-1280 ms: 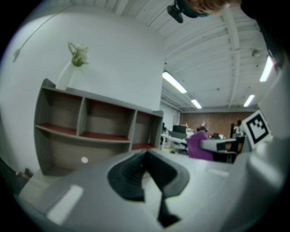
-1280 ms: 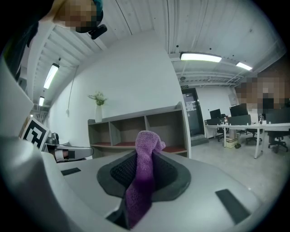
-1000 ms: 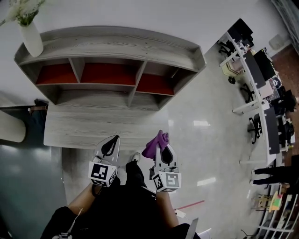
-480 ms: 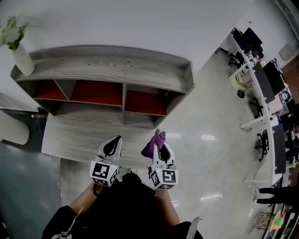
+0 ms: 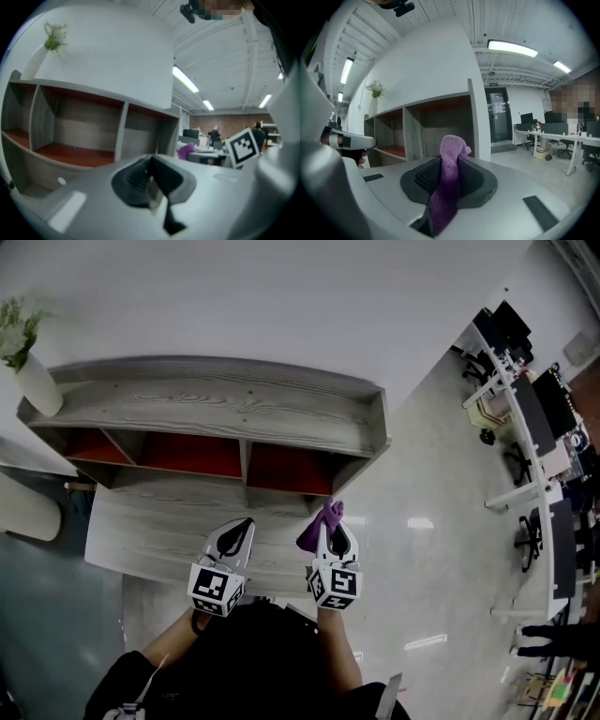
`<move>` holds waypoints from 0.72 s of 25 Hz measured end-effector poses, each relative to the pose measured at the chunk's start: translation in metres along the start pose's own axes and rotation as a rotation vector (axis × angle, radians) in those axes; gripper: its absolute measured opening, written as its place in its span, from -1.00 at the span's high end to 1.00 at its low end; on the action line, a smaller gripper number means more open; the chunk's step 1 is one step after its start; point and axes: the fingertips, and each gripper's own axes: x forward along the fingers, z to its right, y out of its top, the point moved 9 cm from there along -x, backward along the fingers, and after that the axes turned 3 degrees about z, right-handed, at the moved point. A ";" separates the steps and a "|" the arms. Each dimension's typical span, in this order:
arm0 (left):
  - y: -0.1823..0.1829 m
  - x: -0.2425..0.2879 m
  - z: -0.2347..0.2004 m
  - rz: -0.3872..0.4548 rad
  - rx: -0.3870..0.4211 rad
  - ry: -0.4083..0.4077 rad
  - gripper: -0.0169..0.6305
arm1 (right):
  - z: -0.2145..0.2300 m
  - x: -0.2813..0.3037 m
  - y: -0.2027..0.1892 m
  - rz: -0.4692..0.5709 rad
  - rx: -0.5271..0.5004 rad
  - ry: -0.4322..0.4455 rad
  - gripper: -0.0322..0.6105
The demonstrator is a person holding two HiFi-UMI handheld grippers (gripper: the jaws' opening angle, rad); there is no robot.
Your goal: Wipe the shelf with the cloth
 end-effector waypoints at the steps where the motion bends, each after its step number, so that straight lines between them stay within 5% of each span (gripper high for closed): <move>1: 0.000 0.004 -0.001 -0.001 -0.001 -0.011 0.93 | 0.001 0.005 -0.001 -0.007 -0.001 -0.010 0.67; 18: 0.001 0.035 -0.023 -0.026 -0.018 -0.061 0.93 | 0.026 0.091 -0.030 -0.134 -0.042 -0.136 0.67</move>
